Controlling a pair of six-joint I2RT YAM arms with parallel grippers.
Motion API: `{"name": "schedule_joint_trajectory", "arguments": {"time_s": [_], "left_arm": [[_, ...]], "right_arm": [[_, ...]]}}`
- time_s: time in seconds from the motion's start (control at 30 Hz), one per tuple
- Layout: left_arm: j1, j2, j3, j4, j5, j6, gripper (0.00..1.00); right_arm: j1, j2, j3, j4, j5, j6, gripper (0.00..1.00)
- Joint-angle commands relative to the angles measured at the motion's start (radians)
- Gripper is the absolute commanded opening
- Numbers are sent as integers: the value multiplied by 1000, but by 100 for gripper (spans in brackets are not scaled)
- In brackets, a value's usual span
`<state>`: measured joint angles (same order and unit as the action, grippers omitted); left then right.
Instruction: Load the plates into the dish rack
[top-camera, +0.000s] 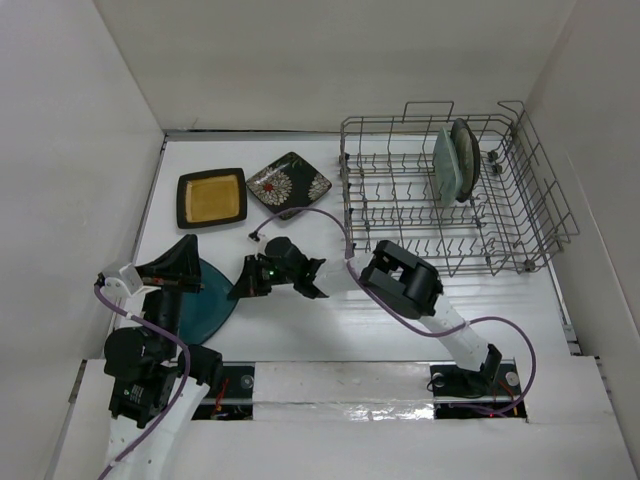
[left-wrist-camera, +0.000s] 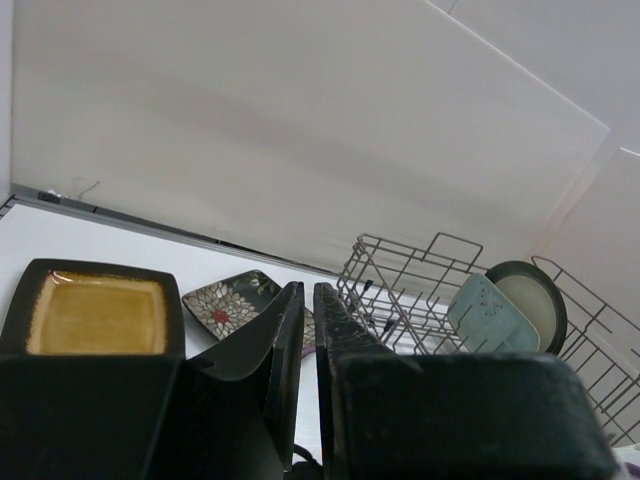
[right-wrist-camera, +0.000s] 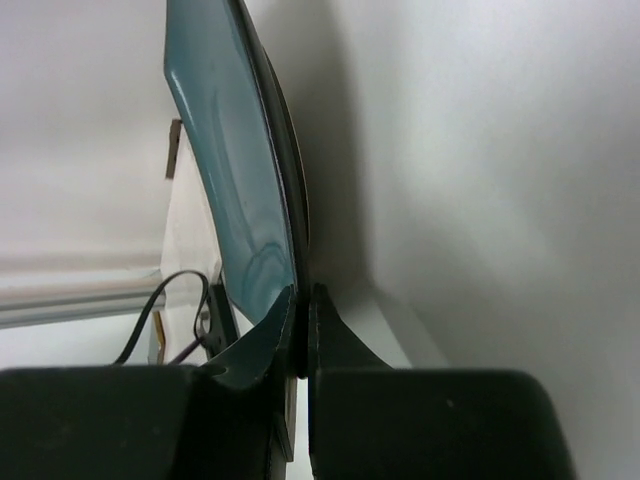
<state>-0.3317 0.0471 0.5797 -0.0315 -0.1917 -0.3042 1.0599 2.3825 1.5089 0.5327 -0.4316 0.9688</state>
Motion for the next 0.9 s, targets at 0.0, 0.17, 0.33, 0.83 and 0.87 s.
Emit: {"name": "schedule_joint_trajectory", "arguments": {"time_s": [0.0,0.17,0.33,0.83,0.87], "left_arm": [[3,-23,12,39,5,8,7],[3,-38,12,39,1,7,7],[3,-44,16,51,-20,7,7],[3,-141,9,42,-17,7,12],[3,-142,9,42,-15,5,12]], "right_arm": [[12,-146,-52,134,11,-21,0],[12,-256,-110,202,69,16,0],[12,-335,-131,225,139,30,0],[-251,-724,-306,95,356,-97,0],[-279,-762,-340,69,376,-116,0]]}}
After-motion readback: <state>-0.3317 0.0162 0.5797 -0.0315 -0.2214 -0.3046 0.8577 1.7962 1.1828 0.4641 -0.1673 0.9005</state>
